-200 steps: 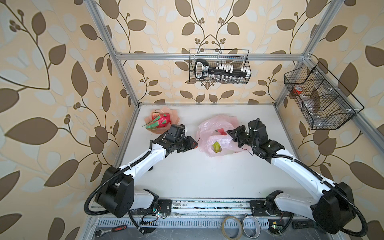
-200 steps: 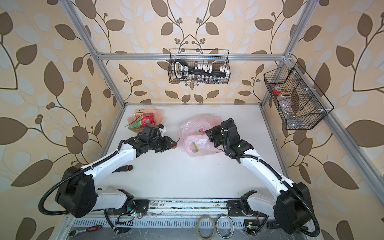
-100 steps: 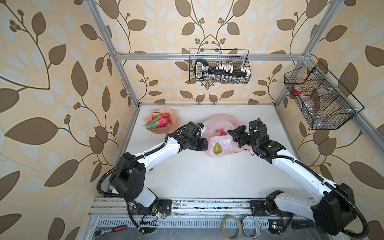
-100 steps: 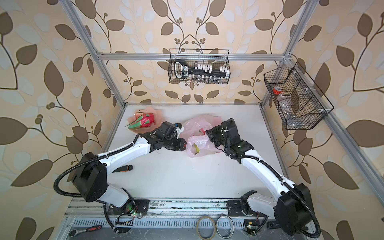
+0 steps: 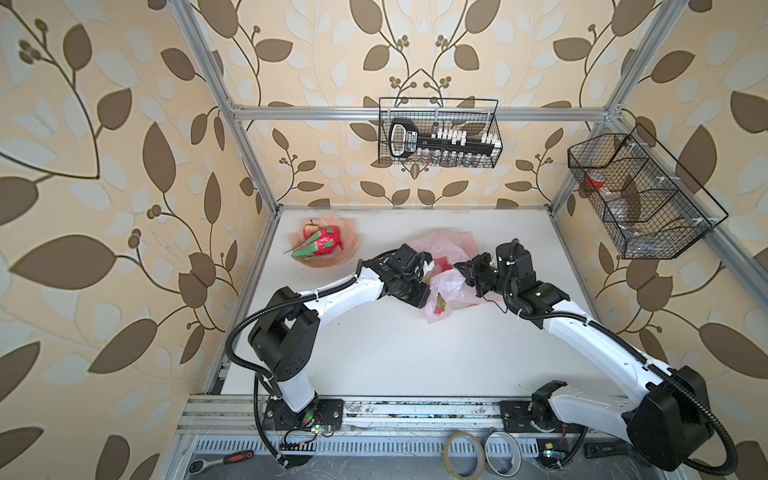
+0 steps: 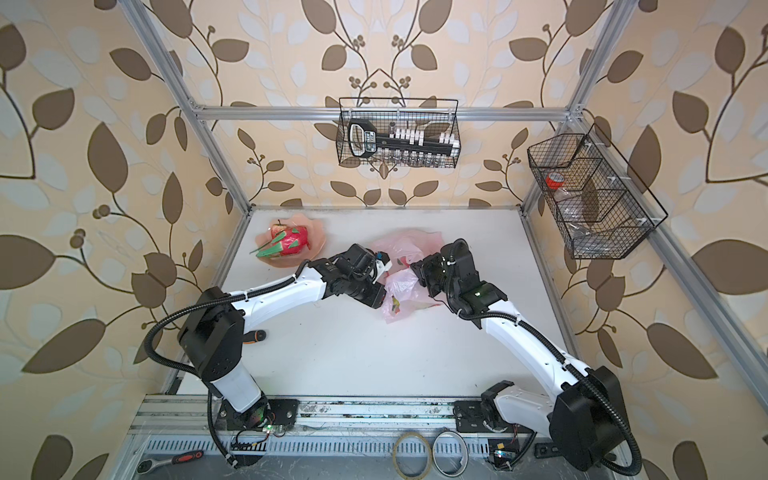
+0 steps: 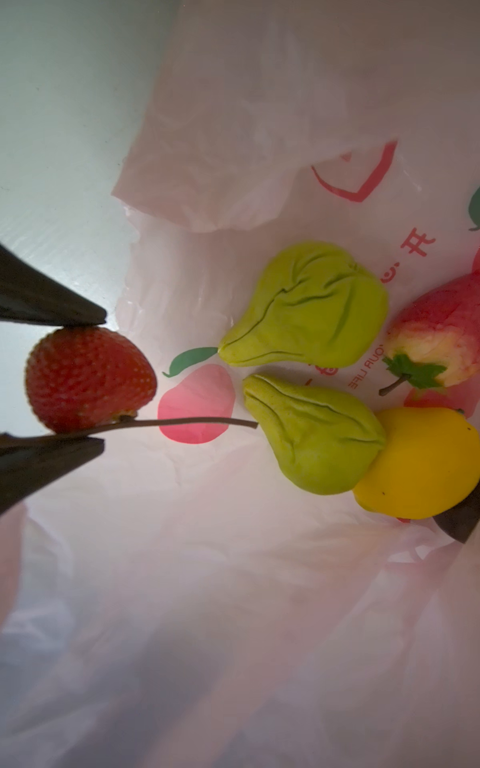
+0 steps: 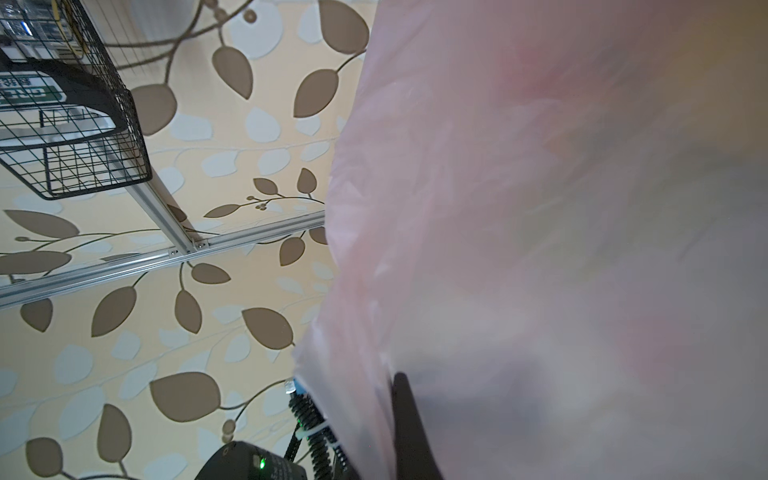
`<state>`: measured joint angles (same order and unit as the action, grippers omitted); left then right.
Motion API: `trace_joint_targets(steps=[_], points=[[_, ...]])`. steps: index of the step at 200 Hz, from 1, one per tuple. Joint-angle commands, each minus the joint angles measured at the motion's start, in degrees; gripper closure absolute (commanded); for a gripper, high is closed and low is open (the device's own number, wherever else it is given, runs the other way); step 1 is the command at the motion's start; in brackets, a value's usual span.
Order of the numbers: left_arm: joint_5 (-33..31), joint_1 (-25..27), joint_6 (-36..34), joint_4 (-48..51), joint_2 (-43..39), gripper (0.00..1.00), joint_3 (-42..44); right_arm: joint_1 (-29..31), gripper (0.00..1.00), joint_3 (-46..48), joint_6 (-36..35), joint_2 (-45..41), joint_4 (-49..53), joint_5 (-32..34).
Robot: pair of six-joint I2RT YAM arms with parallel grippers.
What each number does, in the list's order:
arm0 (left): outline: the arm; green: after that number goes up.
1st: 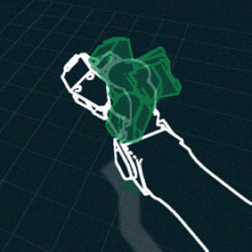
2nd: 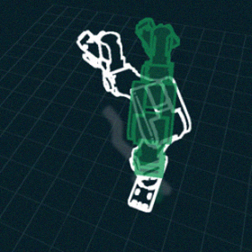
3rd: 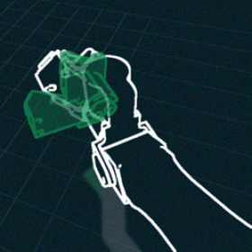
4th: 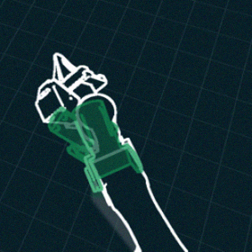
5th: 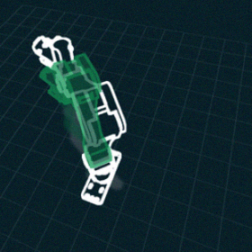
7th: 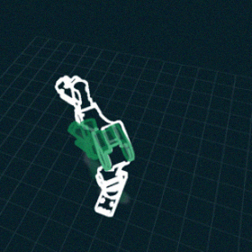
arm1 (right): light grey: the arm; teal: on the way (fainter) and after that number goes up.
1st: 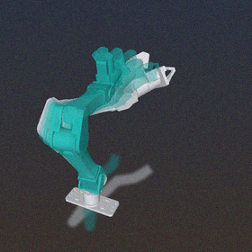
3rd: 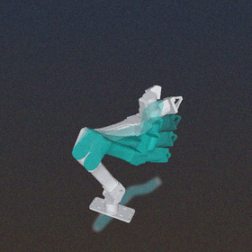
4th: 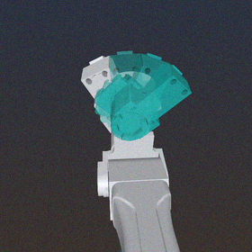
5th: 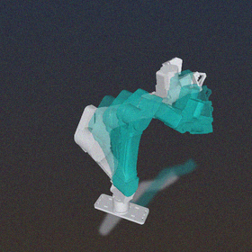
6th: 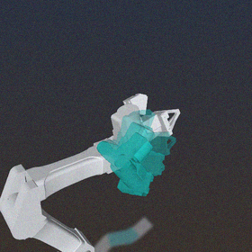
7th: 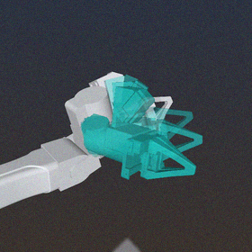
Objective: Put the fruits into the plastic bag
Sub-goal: 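Lift the strawberry with the left gripper and carry it toward the bag, then lower the strawberry into the bag opening and open the left gripper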
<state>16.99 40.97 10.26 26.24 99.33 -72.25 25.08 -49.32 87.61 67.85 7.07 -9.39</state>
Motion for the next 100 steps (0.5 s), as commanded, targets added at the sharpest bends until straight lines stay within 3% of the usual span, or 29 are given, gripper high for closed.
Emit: trace_joint_targets(steps=[1, 100], points=[[-0.80, 0.60, -3.00, 1.95, 3.24, 0.77, -4.24, 0.40, 1.00, 0.89, 1.85, -1.23, 0.31, 1.04], [-2.12, 0.51, -4.15, 6.84, 16.08, 0.77, -20.56, 1.02, 1.00, 1.07, 1.81, -1.60, 0.31, 1.30]])
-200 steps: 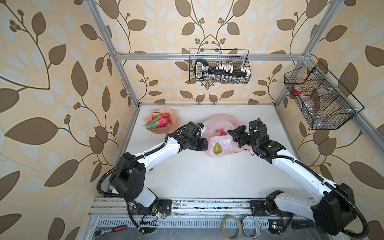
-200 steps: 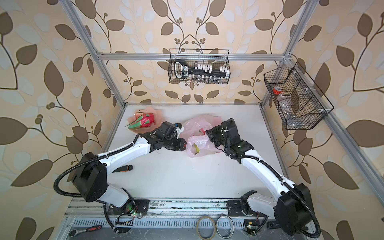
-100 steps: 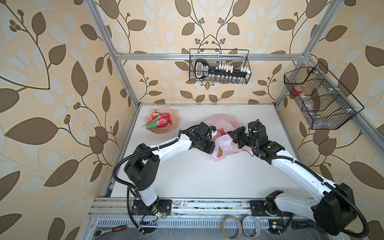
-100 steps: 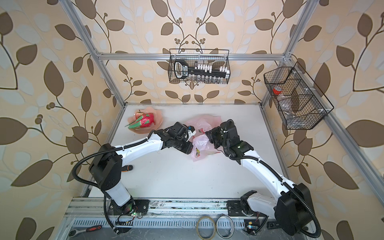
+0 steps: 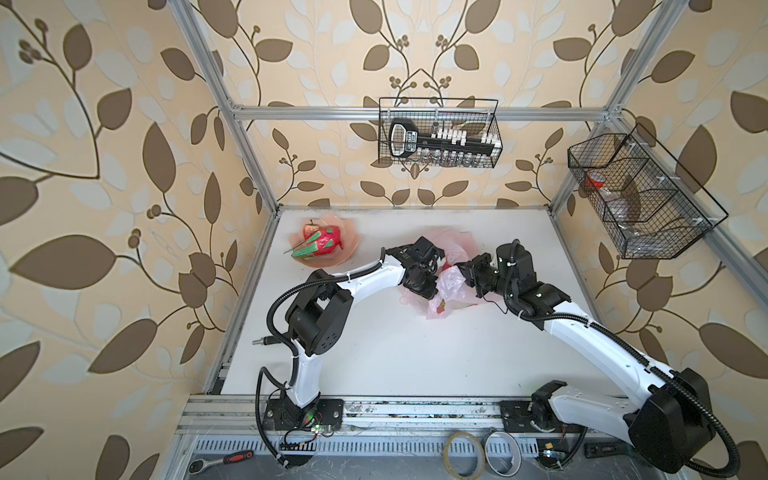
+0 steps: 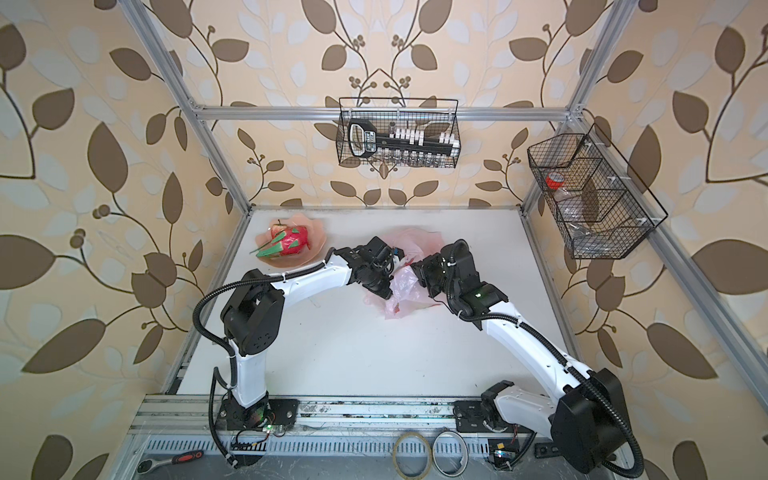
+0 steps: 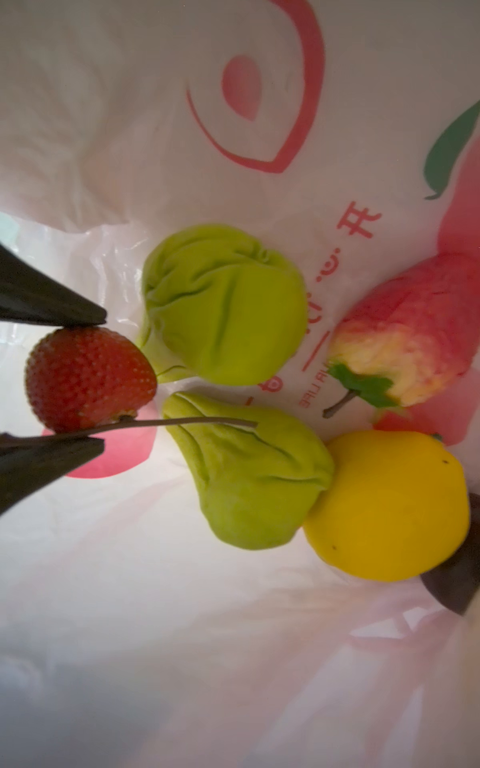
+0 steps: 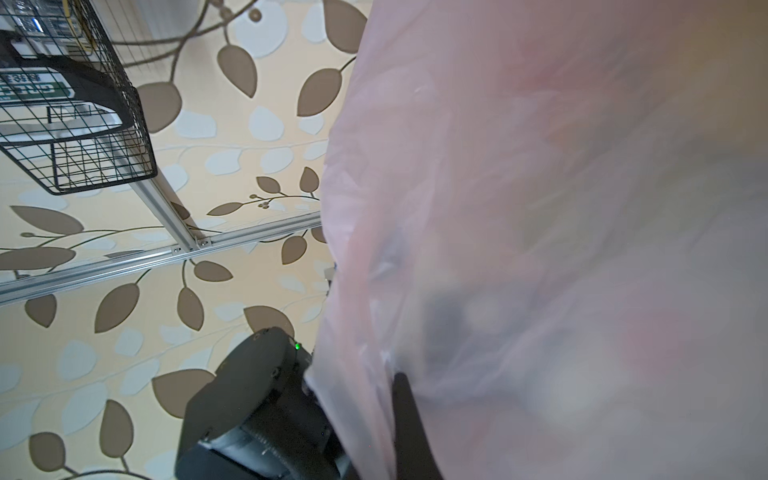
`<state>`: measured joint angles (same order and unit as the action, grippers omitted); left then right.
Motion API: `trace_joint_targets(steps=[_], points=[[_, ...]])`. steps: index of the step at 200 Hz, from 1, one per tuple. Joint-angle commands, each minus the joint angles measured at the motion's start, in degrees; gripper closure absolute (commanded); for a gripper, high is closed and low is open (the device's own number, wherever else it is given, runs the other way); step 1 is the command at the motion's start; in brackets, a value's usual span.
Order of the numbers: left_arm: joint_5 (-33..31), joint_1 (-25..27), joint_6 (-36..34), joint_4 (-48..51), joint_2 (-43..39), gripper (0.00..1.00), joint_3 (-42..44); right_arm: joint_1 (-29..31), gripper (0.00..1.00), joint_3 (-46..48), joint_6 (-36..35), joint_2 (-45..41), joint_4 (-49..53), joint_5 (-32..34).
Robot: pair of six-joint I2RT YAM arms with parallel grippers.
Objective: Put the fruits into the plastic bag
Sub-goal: 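Lower the strawberry into the bag opening and open the left gripper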
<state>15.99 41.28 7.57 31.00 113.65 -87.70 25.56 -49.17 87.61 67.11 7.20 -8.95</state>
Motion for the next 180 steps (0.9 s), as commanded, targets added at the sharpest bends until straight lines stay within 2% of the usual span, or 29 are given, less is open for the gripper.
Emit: trace_joint_targets(steps=[1, 62, 109, 144, 180], points=[[-1.17, 0.20, -1.44, 2.15, 1.85, 0.77, -5.28, 0.54, 1.00, 0.96, 1.79, -0.85, 0.18, 0.86], [-2.21, -0.30, 2.18, 3.10, 8.75, 0.68, -15.48, 0.98, 1.00, 0.90, 2.32, -0.25, -0.62, 0.88], [0.50, -0.91, 7.89, -0.13, 10.62, 0.64, -16.63, 1.24, 1.00, 0.81, 2.21, -0.05, -0.78, 0.91], [1.07, -1.01, 9.73, -1.29, 11.12, 0.50, -16.76, 1.24, 1.00, 0.89, 2.30, -0.15, -0.71, 0.95], [1.07, -1.28, 10.78, -1.58, 9.06, 0.23, -16.36, 1.24, 1.00, 0.74, 2.28, -0.26, -0.72, 1.10]])
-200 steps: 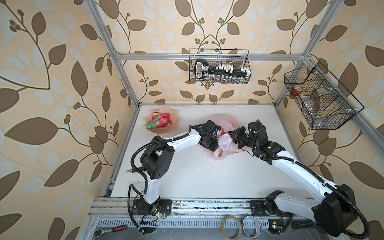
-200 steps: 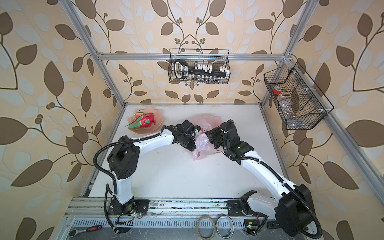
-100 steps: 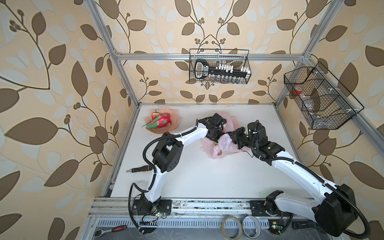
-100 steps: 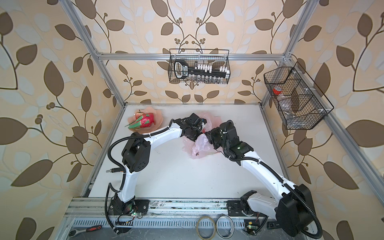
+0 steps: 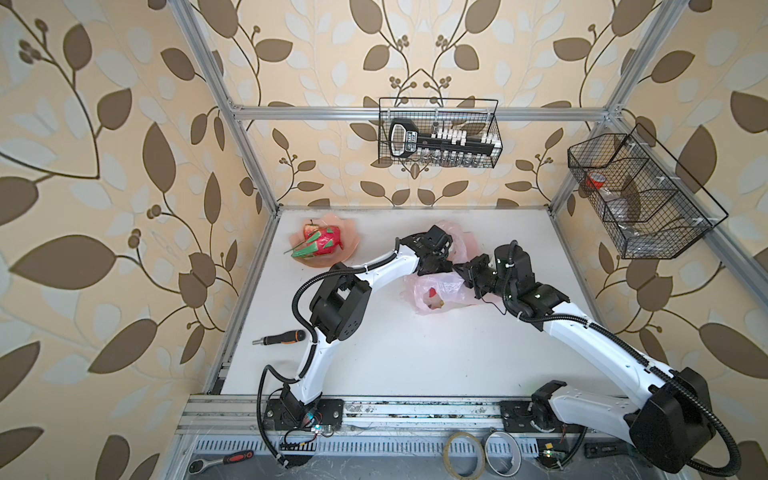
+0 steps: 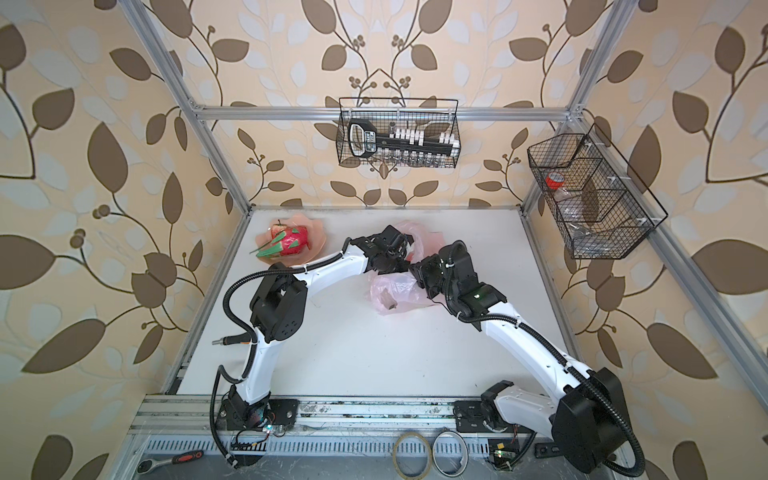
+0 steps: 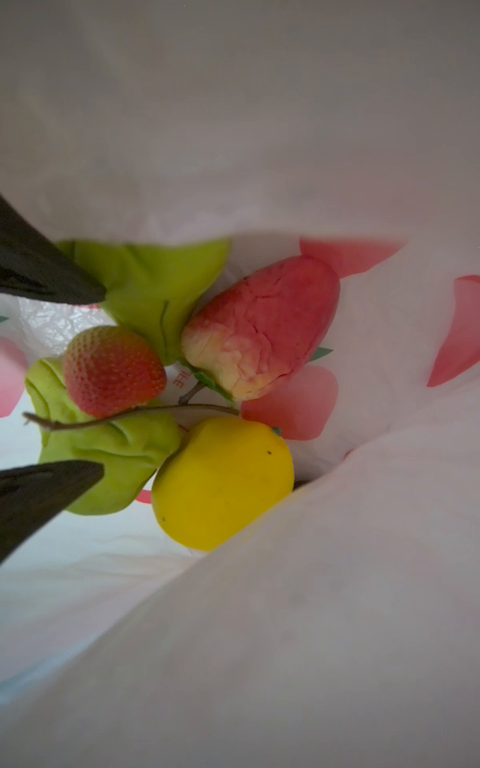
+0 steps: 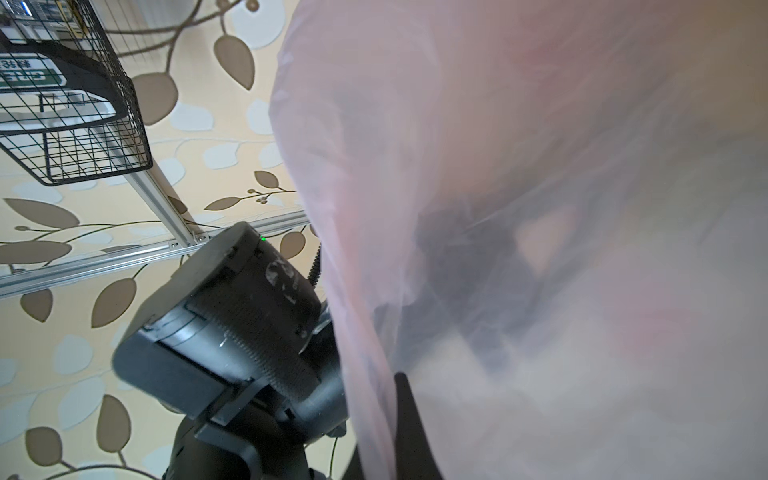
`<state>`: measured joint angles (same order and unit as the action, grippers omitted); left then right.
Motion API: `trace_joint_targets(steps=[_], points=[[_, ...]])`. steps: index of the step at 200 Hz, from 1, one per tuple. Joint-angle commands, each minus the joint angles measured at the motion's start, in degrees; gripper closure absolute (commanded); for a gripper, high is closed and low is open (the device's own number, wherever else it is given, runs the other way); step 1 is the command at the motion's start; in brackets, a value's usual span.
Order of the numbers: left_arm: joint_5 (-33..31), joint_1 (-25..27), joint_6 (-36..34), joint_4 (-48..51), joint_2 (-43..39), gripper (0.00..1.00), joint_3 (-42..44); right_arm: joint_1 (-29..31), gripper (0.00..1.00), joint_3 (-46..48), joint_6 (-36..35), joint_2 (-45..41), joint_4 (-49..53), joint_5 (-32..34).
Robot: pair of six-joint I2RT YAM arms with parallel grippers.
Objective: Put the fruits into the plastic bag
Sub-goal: 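Lower the strawberry into the bag opening and open the left gripper, then withdraw the open left gripper from the bag toward the fruit plate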
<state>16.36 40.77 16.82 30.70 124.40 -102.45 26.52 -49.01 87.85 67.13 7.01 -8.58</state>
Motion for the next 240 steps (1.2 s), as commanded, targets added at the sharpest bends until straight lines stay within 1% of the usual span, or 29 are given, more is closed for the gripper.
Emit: trace_joint_targets(steps=[1, 16, 48, 99, 128, 161, 192, 213, 240], points=[[0.70, -0.82, 1.59, -1.35, -1.83, 0.23, -1.56, 0.28, 1.00, 0.59, 2.00, -0.31, -0.56, 0.70], [0.87, -1.26, 1.98, -1.72, -3.62, 0.16, -0.52, 0.28, 1.00, 0.59, 1.98, -0.40, -0.59, 0.81], [0.83, -2.26, 2.76, -1.88, -7.88, 0.11, 2.78, 0.28, 1.00, 0.70, 2.01, -0.44, -0.54, 0.98], [1.66, -2.92, 0.89, -1.03, -15.20, 0.11, 9.48, 0.15, 1.00, 0.72, 2.06, -0.08, -1.20, 0.84], [-1.18, -3.11, -1.47, 0.97, -18.71, 0.10, 13.19, 0.00, 1.00, 0.70, 2.28, 0.44, -1.72, 0.76], [-1.32, -3.52, -4.42, 2.48, -23.23, 0.10, 17.80, -0.13, 1.00, 0.67, 2.26, 0.63, -2.00, 0.82], [-2.18, -3.86, -5.62, 3.49, -27.33, 0.09, 21.36, -0.42, 1.00, 0.28, 2.32, 0.84, -2.08, 1.03], [-2.41, -4.61, -4.72, 2.96, -30.75, 0.09, 24.43, -0.59, 1.00, -0.28, 2.17, 1.28, -2.12, 1.11], [-1.40, -7.46, -1.12, 1.41, -35.73, 0.08, 29.02, -0.77, 1.00, -1.02, 1.98, 1.60, -1.93, 1.33]])
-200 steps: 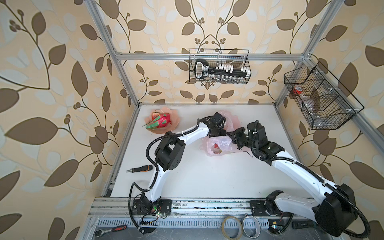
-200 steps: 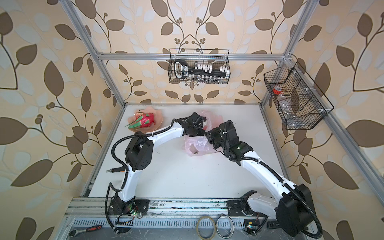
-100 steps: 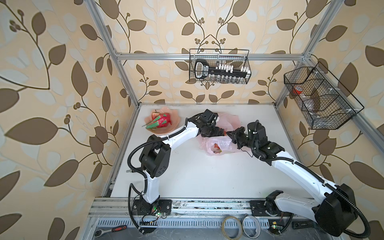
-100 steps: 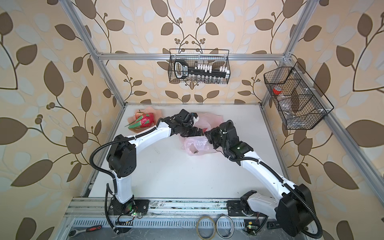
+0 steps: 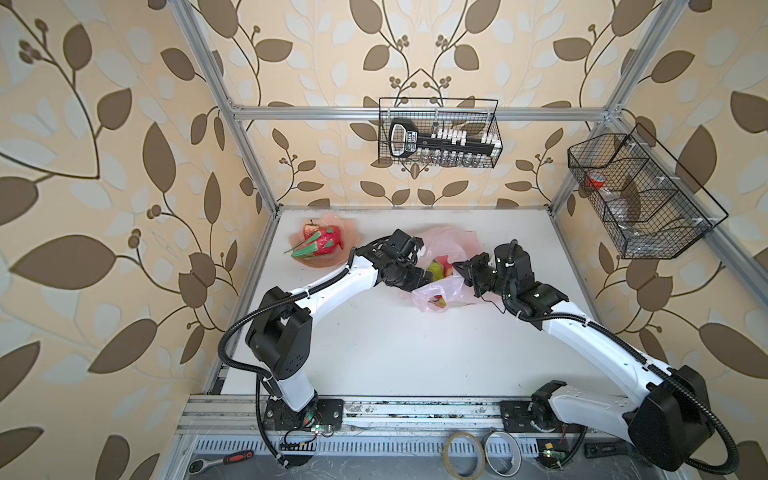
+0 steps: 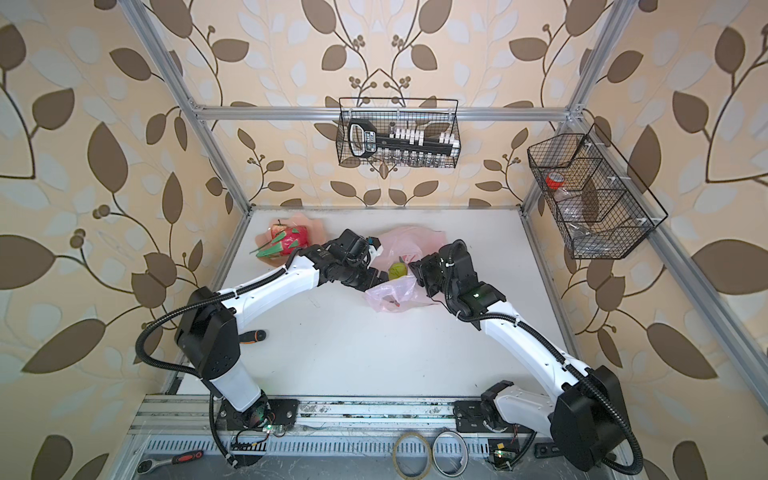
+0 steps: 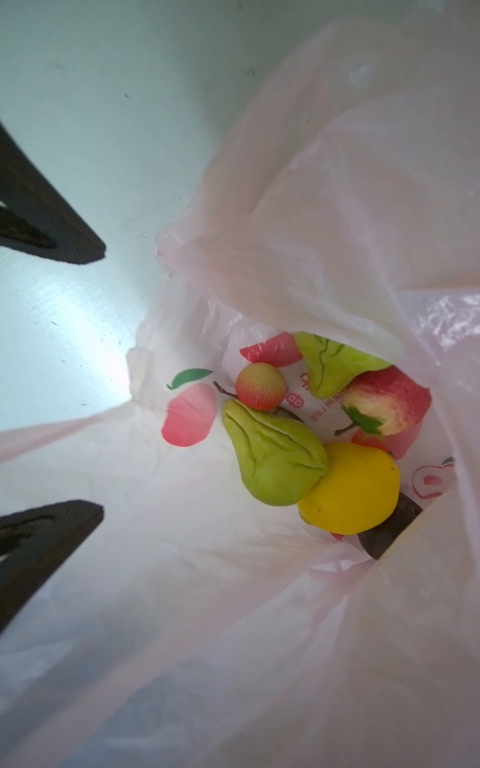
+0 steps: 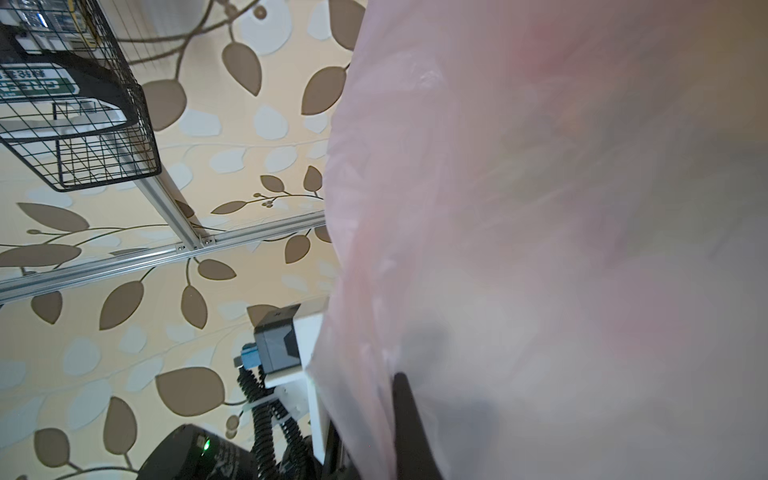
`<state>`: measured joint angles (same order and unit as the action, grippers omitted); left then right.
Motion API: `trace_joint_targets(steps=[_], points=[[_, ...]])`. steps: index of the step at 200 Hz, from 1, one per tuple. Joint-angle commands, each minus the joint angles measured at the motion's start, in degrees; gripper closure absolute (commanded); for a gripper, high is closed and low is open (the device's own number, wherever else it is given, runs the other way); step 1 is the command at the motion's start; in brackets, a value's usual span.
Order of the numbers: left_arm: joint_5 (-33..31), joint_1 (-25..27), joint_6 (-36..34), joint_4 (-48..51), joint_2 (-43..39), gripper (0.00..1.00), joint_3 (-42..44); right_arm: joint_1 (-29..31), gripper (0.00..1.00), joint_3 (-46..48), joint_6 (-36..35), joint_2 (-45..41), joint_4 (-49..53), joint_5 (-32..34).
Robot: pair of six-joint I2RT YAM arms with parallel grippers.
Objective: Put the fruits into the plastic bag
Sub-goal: 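Withdraw the open left gripper from the bag toward the fruit plate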
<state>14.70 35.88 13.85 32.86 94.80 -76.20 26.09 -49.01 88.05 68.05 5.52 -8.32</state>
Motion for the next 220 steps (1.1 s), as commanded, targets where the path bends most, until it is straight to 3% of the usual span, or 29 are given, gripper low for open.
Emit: trace_joint_targets(steps=[1, 100, 220], points=[[0.34, -2.65, 2.00, -0.81, -6.26, 0.08, 3.01, -0.33, 1.00, -1.01, 1.78, 0.64, -0.43, 1.09], [-7.25, -13.22, 3.12, 6.16, -20.03, 0.01, 7.15, -1.21, 1.00, -1.59, 1.33, 1.46, -1.14, 0.85], [-11.94, -27.14, 1.02, 9.97, -15.25, 0.01, 0.02, -1.21, 1.00, -1.50, 1.51, 2.77, -3.23, -0.47]])
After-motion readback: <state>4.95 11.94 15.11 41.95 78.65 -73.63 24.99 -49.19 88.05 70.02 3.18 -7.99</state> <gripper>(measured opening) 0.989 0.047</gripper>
